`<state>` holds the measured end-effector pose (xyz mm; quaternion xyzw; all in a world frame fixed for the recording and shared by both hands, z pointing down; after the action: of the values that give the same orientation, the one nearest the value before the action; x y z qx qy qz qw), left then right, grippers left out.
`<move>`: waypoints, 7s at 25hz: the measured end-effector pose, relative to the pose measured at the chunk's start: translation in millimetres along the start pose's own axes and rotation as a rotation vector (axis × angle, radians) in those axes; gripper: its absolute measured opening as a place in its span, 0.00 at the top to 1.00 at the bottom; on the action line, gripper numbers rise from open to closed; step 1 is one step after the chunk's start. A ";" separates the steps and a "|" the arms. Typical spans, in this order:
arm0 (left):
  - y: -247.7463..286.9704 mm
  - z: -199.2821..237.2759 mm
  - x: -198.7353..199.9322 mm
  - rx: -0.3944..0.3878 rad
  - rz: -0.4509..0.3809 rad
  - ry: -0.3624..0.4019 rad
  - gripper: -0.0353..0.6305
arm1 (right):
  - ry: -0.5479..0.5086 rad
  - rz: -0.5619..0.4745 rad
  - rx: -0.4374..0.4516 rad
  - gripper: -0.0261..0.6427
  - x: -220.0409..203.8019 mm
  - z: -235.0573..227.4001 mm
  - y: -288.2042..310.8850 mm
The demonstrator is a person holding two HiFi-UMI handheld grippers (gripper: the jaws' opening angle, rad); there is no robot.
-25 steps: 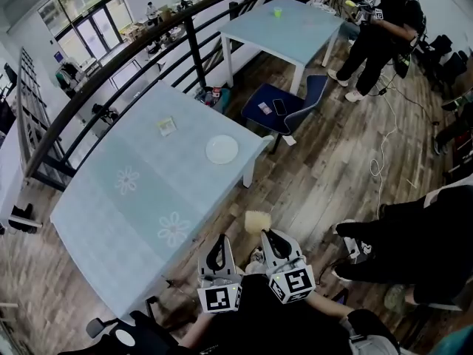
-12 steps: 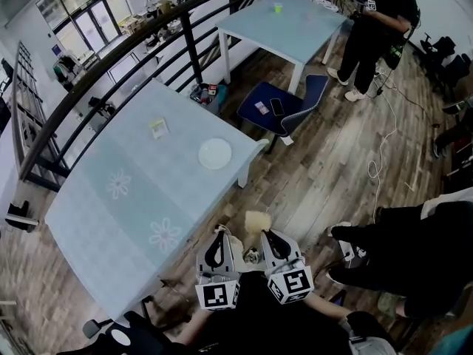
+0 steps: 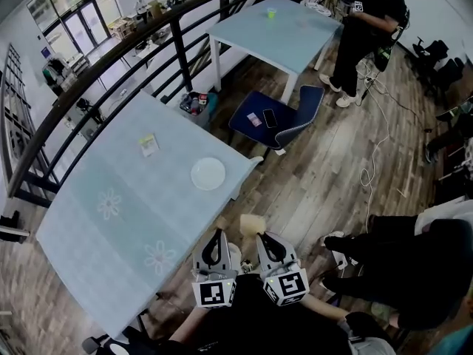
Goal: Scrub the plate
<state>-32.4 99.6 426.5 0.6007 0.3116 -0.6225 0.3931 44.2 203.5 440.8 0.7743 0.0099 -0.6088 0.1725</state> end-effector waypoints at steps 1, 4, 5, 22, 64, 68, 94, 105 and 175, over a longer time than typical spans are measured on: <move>8.9 3.8 0.3 0.002 0.001 -0.004 0.93 | -0.001 0.008 0.001 0.92 1.9 -2.9 8.5; 33.8 15.7 -0.8 0.004 0.011 -0.013 0.93 | -0.008 0.027 0.002 0.92 9.5 -11.1 35.4; 41.3 20.0 -0.2 0.003 0.016 -0.017 0.93 | -0.010 0.030 0.003 0.92 13.3 -13.0 44.2; 101.9 119.7 23.1 0.142 -0.010 -0.006 0.93 | -0.056 0.040 0.166 0.92 50.0 10.5 175.5; 181.3 88.0 6.2 0.910 -0.005 -0.058 0.93 | -0.242 0.614 0.772 0.92 -43.8 -63.6 399.7; 181.2 85.5 5.5 0.928 0.005 -0.062 0.93 | -0.288 0.681 0.760 0.92 -74.7 -64.3 412.4; 168.8 97.2 -9.7 1.004 0.059 -0.093 0.93 | -0.315 0.880 0.719 0.92 -160.5 -50.2 442.0; 169.7 99.0 -12.9 0.991 0.071 -0.094 0.93 | -0.302 0.878 0.663 0.92 -160.4 -70.2 448.6; 157.9 81.0 -22.8 0.996 0.093 -0.099 0.93 | -0.329 0.942 0.746 0.92 -176.8 -71.3 414.0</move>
<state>62.5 -45.9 469.3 0.6986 -0.0695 -0.7051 0.1003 158.7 -131.4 727.9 0.5996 -0.5729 -0.5412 0.1396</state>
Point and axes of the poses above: the fingertips, and each gripper's own axes: y forward along the fingers, z to its left, x out of its top, the point moved 3 cm from there along -y, backward along the fingers, and after that the axes turned 6 degrees about x, right-handed, at the moved point
